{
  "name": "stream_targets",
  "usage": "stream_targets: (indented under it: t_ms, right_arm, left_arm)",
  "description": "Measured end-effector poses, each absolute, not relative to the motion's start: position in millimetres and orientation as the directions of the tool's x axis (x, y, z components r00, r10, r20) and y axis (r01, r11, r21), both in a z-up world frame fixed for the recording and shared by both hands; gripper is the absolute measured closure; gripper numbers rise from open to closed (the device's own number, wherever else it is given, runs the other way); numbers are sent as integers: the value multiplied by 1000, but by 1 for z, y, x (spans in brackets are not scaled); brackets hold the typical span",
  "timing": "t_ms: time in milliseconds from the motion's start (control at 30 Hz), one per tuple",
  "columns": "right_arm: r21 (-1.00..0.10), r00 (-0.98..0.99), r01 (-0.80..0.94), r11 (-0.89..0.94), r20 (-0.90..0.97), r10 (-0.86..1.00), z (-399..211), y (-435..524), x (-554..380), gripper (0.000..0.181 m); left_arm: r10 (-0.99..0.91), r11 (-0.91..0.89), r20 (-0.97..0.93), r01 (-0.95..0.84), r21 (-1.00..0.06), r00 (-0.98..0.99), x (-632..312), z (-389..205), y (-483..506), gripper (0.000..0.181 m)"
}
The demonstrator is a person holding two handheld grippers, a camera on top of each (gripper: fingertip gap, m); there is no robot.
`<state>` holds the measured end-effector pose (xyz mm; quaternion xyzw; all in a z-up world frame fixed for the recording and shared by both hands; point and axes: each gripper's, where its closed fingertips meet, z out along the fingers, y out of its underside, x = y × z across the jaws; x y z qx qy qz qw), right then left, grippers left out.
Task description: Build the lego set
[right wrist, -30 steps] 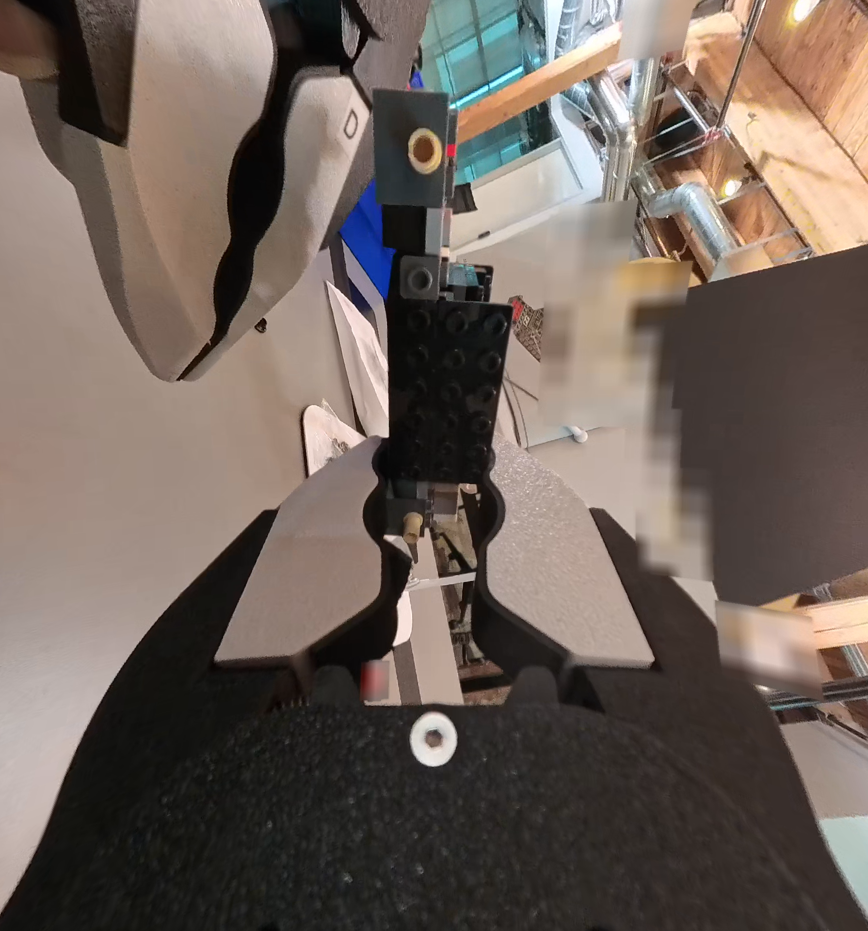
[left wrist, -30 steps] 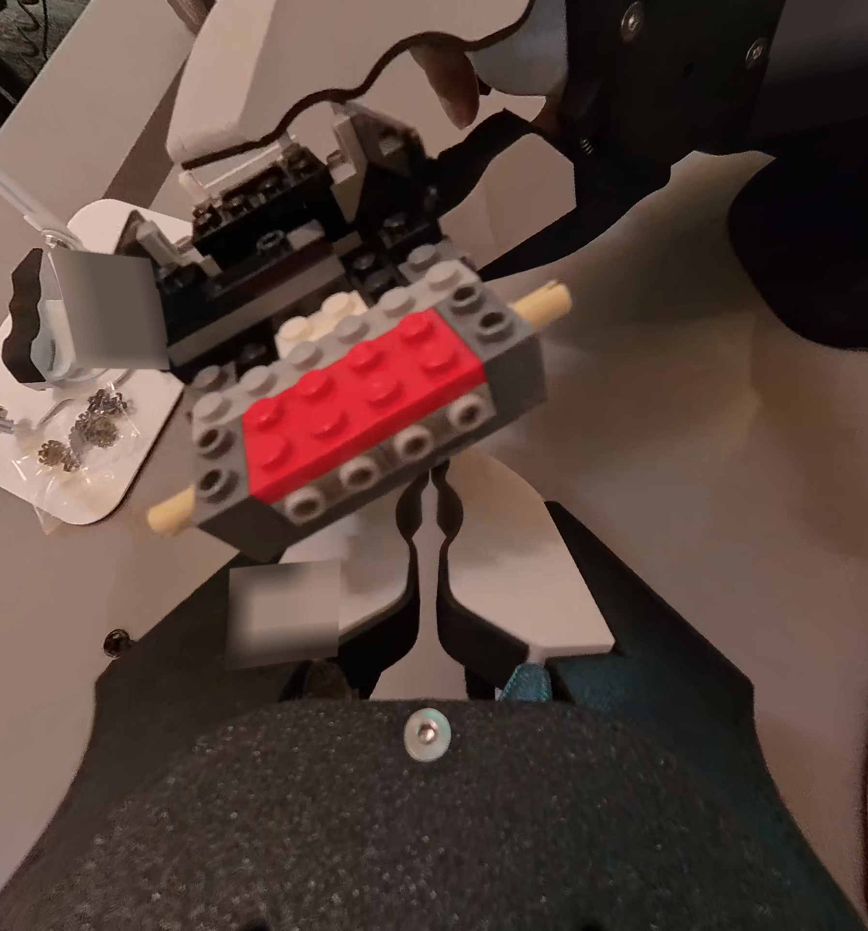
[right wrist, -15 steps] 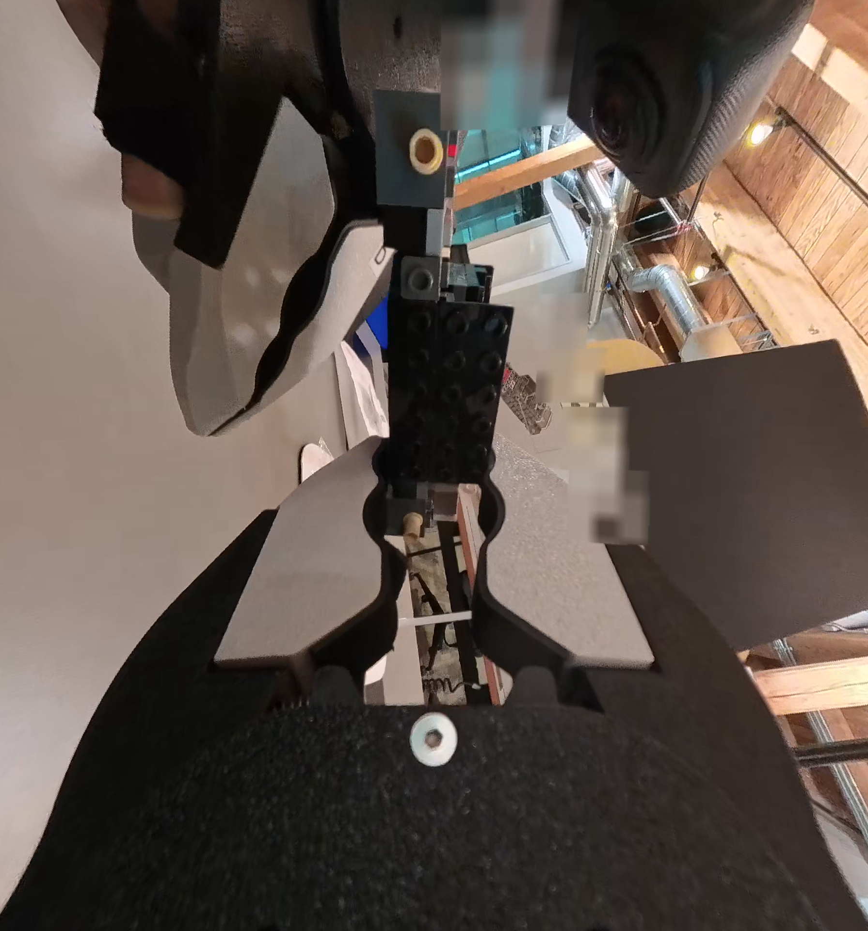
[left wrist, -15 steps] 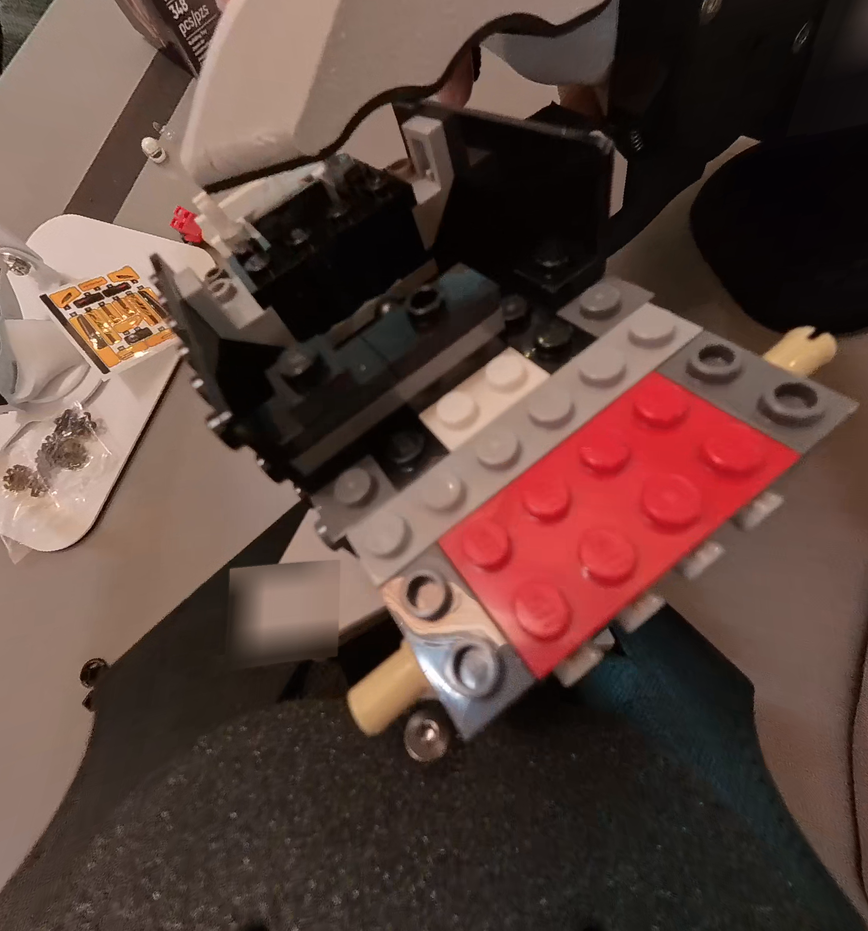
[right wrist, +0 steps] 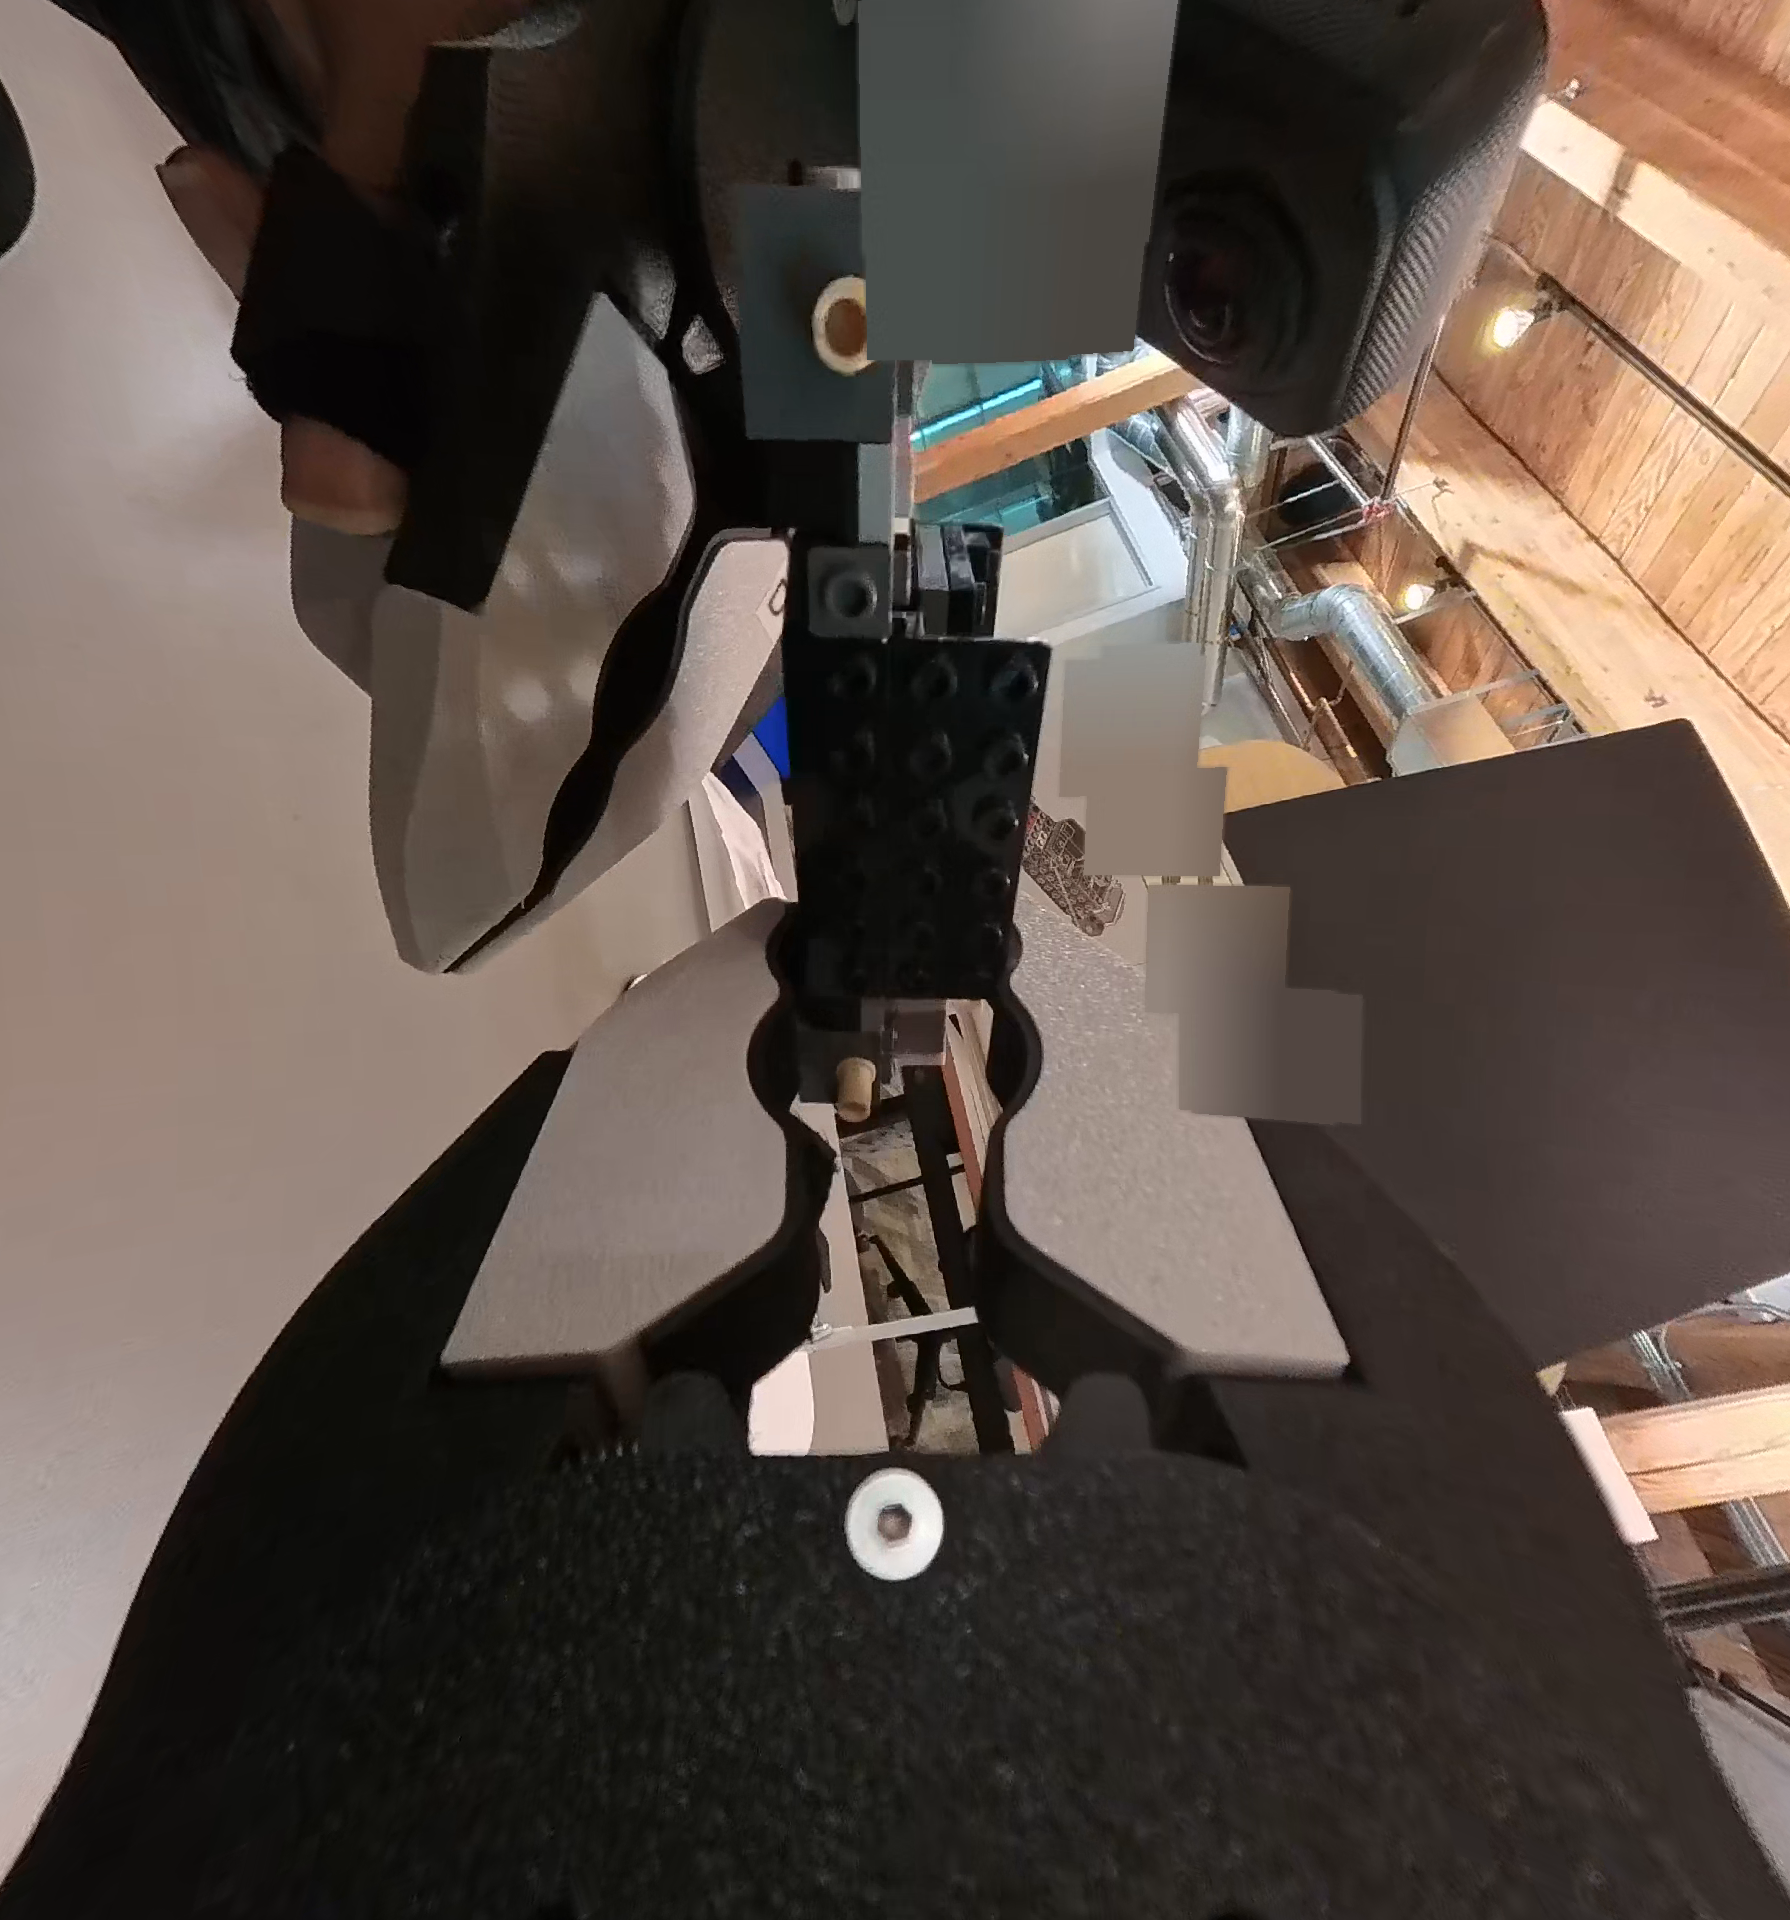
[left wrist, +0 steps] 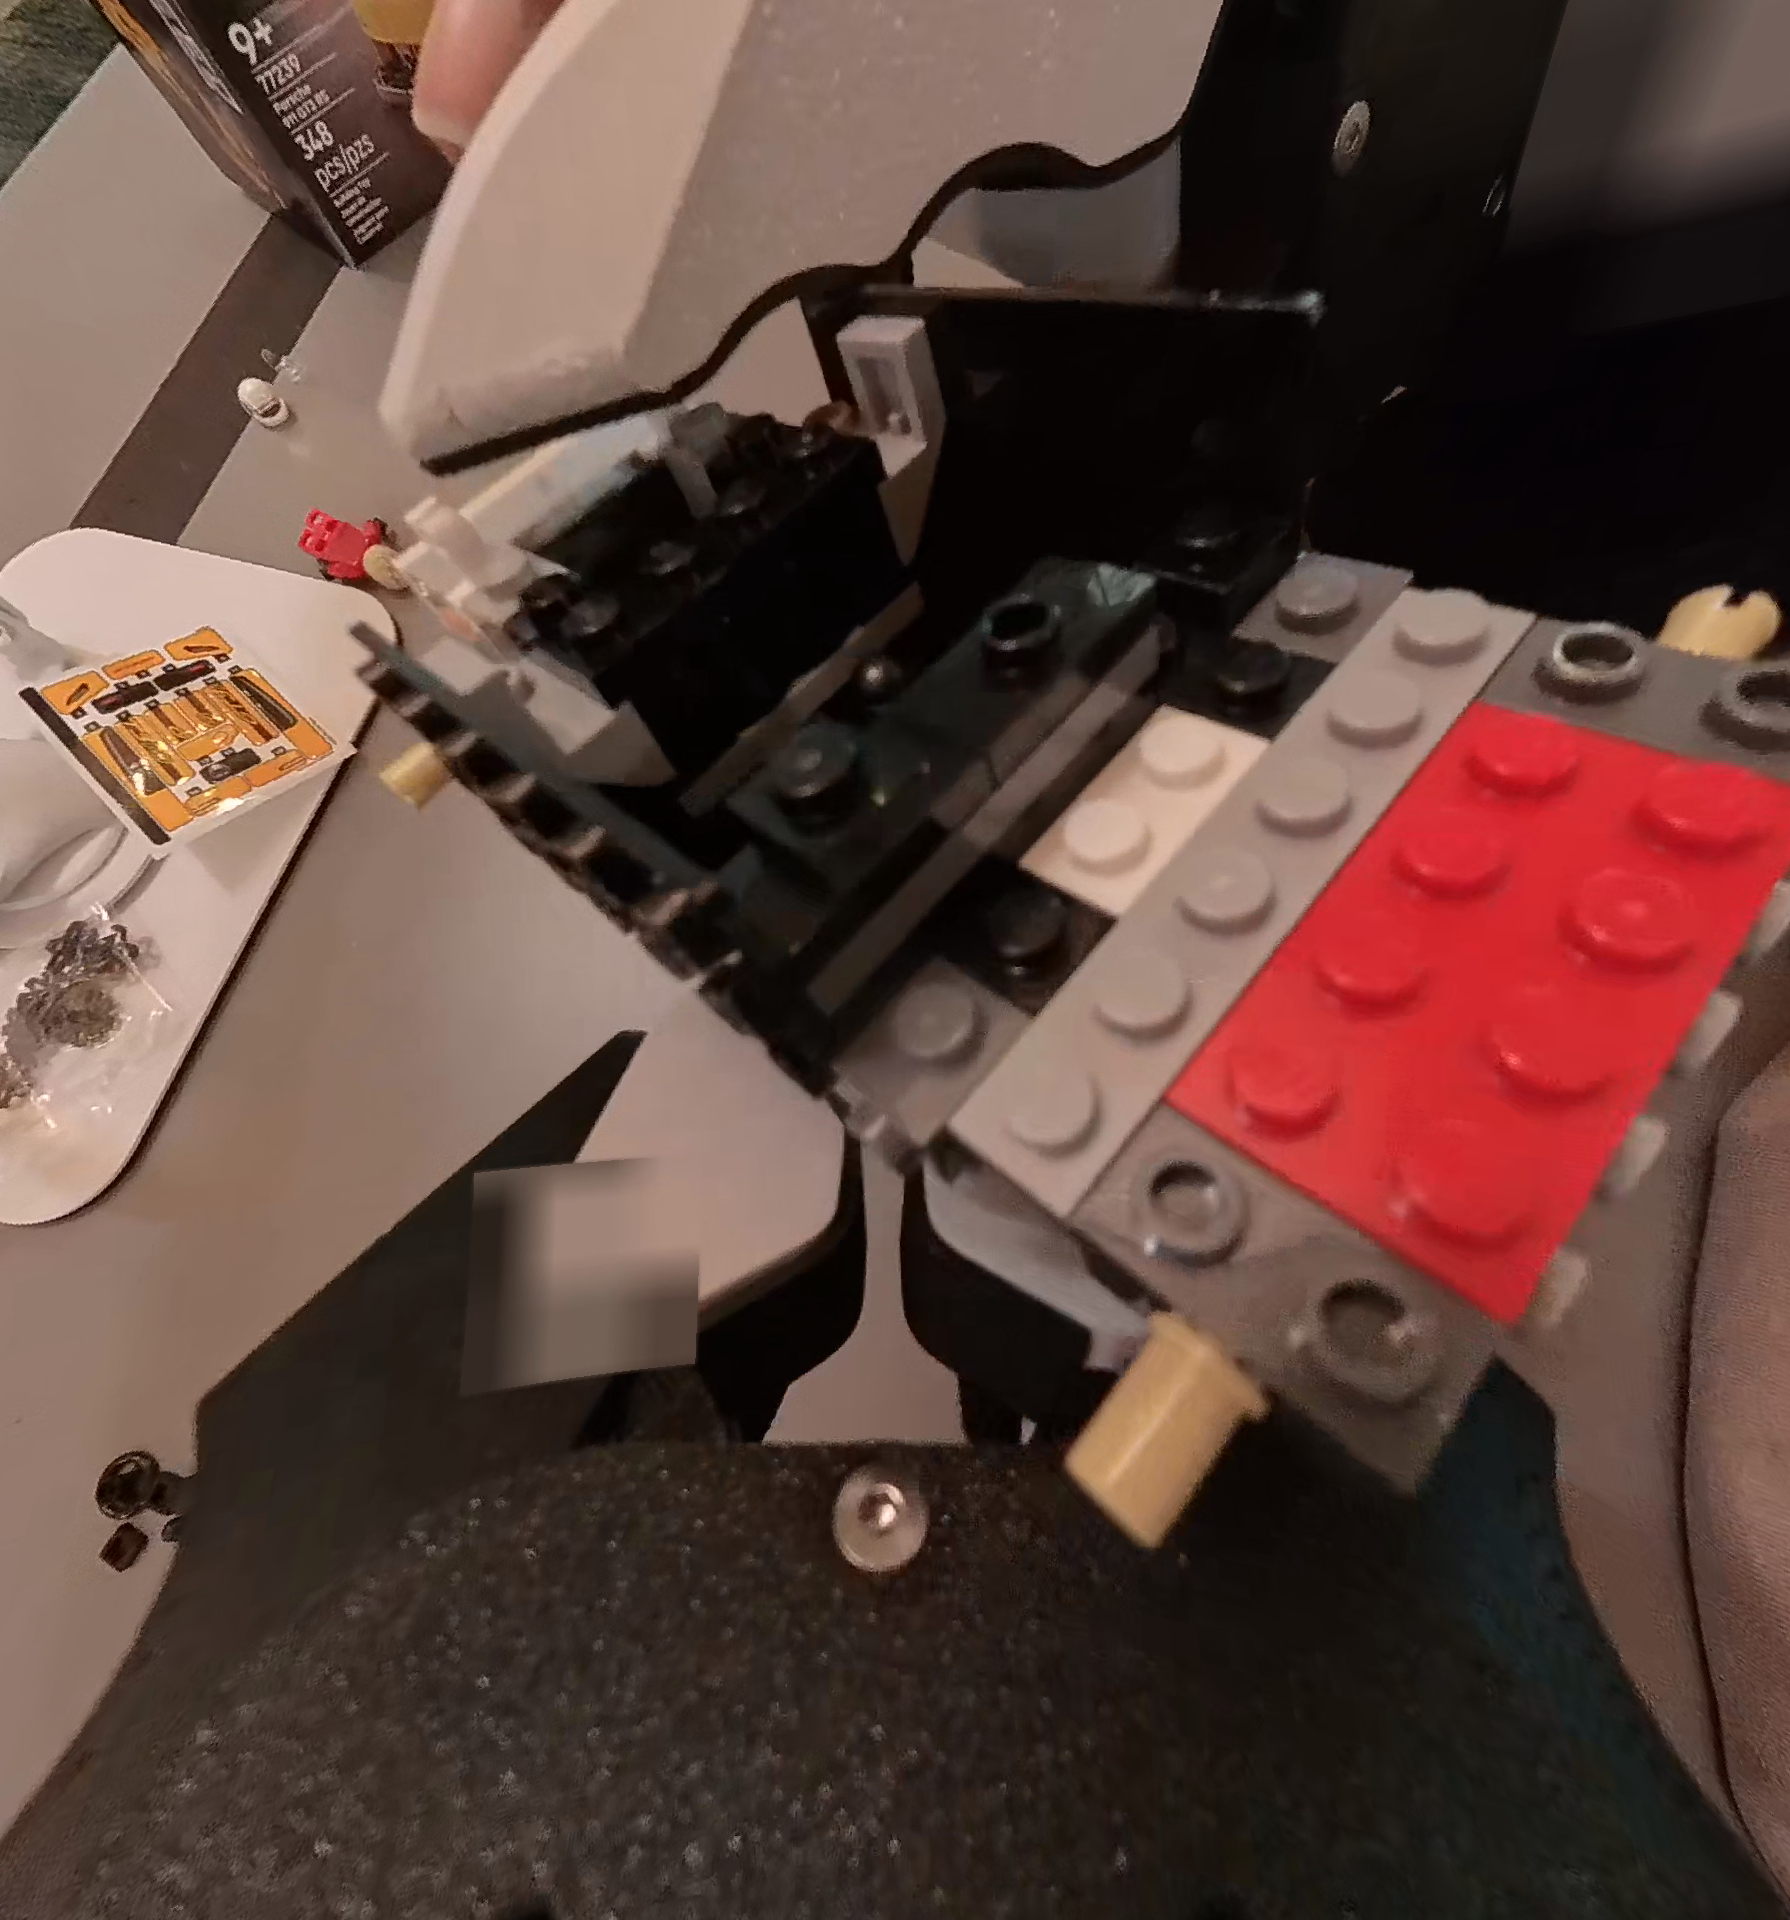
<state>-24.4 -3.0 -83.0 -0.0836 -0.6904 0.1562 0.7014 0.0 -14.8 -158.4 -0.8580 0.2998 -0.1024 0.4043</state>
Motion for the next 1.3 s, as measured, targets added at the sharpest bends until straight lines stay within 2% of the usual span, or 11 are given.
stream_targets:
  t_ms: [33,300,433,533,733,833,1000,1100,1233,1300]
  right_arm:
    - [-336,-2,-105,936,941,338,-83,-3,-24,149]
    - [-363,-10,-85,928,932,363,-87,2,-26,149]
    - [-357,-27,-7,934,934,356,-97,17,-29,149]
    - [-357,-45,81,931,931,361,-112,31,-30,149]
    - [-344,-80,376,860,913,400,-156,61,-29,149]
    - [-266,-130,510,818,916,379,-178,71,-29,149]
    - [-156,-218,609,778,910,353,-209,74,-30,149]
    - [-120,-245,617,778,910,335,-218,71,-32,149]
    - [-73,-285,602,795,911,299,-225,58,-35,149]
    - [-55,-309,580,813,908,281,-229,49,-36,149]
  left_arm:
    - [-598,-492,-66,-431,-756,799,0,-158,-15,181]
    - [-593,-490,-64,-423,-762,802,-2,-158,-14,181]
    - [-534,-510,-91,-406,-758,841,-19,-165,-7,181]
    - [-459,-538,-117,-380,-752,881,-42,-175,-1,181]
    - [-315,-582,-157,-321,-747,936,-83,-194,2,181]
    - [-293,-592,-156,-307,-745,943,-94,-202,-1,181]
    - [-390,-584,-26,-269,-766,920,-78,-211,-9,140]
    - [-434,-592,82,-216,-777,897,-66,-213,-12,122]
    - [-457,-618,101,-234,-751,884,-58,-228,-12,114]
    - [-447,-637,68,-264,-724,892,-62,-238,-12,120]
